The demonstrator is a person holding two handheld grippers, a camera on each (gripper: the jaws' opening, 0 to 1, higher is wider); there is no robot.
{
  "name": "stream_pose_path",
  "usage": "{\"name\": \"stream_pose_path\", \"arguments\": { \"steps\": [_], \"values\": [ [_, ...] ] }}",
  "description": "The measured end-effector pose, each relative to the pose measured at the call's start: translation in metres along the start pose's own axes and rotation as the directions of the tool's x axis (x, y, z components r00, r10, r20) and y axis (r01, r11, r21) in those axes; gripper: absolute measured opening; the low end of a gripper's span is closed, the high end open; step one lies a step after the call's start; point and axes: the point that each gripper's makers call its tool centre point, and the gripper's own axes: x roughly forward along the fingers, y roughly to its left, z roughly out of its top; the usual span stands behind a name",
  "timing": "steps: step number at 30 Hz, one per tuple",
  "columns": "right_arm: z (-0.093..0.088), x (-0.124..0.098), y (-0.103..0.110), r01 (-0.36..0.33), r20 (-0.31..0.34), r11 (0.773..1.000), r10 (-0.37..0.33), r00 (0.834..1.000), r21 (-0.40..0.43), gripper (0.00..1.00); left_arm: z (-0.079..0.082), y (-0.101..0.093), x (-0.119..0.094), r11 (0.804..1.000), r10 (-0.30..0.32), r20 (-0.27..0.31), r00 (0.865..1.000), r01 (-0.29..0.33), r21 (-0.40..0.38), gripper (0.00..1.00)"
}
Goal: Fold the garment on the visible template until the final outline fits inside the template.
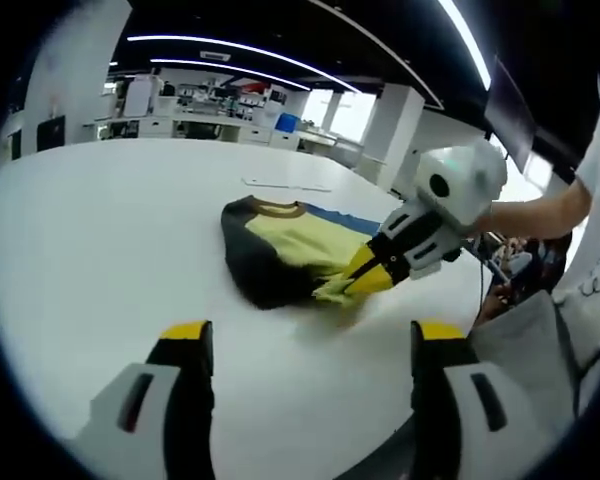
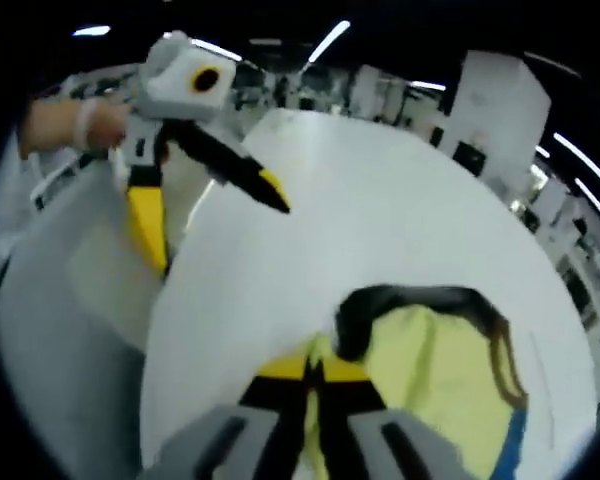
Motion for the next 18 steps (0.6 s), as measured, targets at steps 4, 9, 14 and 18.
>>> {"name": "stream_pose_path", "arguments": {
  "steps": [4, 9, 14, 18],
  "values": [
    [0.009, -0.013, -0.018, 0.015, 0.063, 0.995, -0.021, 0.998, 0.094, 0.0, -0.001, 0.0, 0.001, 1.0, -0.002, -0.003, 1.0, 0.002, -0.003, 0.78],
    [0.024, -0.035, -0.045, 0.035, 0.156, 0.972, -0.073, 0.985, 0.233, 0.0, -0.002, -0.002, 0.002, 1.0, -0.007, -0.007, 1.0, 0.007, -0.004, 0.78],
    [0.032, -0.059, -0.07, 0.058, 0.222, 0.937, -0.141, 0.965, 0.344, 0.0, -0.001, -0.004, 0.004, 1.0, -0.011, -0.005, 1.0, 0.011, -0.002, 0.78],
    [0.027, -0.075, -0.09, 0.096, 0.227, 0.922, -0.192, 0.955, 0.376, 0.0, 0.0, -0.004, 0.006, 1.0, -0.015, -0.006, 1.0, 0.015, 0.0, 0.78]
  ]
}}
